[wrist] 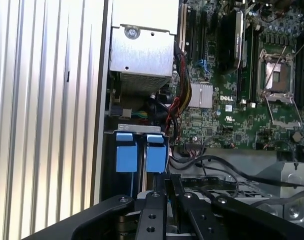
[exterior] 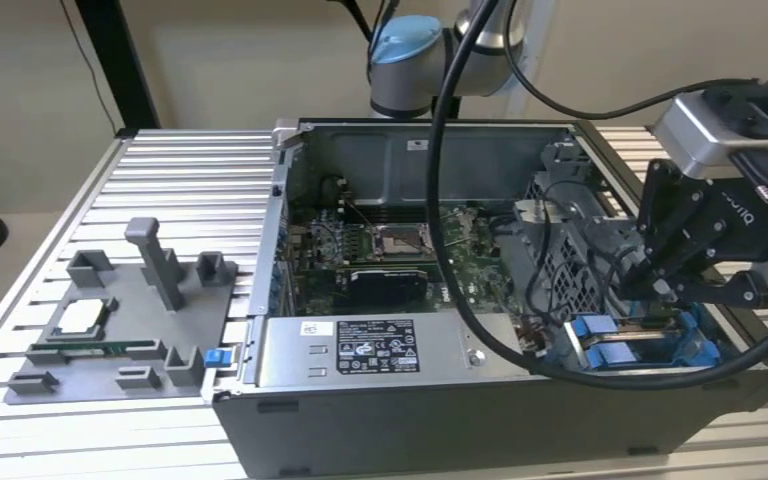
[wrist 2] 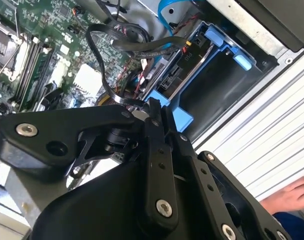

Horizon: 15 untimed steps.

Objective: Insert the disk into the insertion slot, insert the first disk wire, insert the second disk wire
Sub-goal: 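Insert the second disk wire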

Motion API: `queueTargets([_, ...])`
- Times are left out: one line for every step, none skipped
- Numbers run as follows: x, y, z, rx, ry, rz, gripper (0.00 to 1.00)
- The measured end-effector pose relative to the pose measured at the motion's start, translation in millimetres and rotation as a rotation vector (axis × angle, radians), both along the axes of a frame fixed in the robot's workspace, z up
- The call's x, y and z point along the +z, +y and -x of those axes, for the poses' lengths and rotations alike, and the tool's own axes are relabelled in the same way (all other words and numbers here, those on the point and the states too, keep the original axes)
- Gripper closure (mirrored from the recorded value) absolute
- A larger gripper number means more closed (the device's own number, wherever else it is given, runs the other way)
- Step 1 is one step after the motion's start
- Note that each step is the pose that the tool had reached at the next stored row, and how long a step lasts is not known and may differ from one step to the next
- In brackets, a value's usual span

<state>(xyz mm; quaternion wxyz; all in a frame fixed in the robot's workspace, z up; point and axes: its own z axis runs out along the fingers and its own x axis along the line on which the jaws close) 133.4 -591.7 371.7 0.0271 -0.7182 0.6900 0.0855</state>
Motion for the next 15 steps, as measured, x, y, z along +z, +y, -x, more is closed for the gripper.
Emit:
queueTargets([-1.1, 0.0, 0.2, 0.0, -0.0063, 0.0002, 1.0])
queueTargets([-2.3, 0.0, 0.4, 0.0, -0.0119, 0.0004, 1.0])
queueTargets([-3.3, 0.0, 0.6, 0.0, -0.0159, 0.002, 1.0])
queueTargets([-4.3, 0.0, 0.8, 0.0, -0.0183, 0.0052, 1.0])
queueTargets([-5.3, -0.1, 0.9, 0.0, -0.0217, 0.0076, 1.0])
queueTargets([-6.3, 0.0, 0.9, 0.0, -0.0265, 0.0092, 1.0])
queueTargets([-7.3, 0.2, 0.9, 0.0, -0.0322, 0.0106, 1.0])
queueTargets([-8.3, 0.3, 0.9, 0.0, -0.0378, 0.0119, 1.0])
queueTargets([-9.4, 0.5, 0.9, 0.0, -0.0433, 0.0129, 1.0])
queueTargets([-10.5, 0.6, 0.9, 0.0, -0.0486, 0.0138, 1.0])
queueTargets([-11.7, 0.7, 0.9, 0.0, -0.0545, 0.0148, 1.0])
queueTargets([-12.8, 0.8, 0.9, 0.0, -0.0597, 0.0156, 1.0])
queueTargets([-14.0, 0.8, 0.9, 0.0, -0.0641, 0.0163, 1.0])
queueTargets([-15.3, 0.8, 0.9, 0.0, -0.0677, 0.0167, 1.0])
queueTargets([-16.7, 0.8, 0.9, 0.0, -0.0712, 0.0169, 1.0])
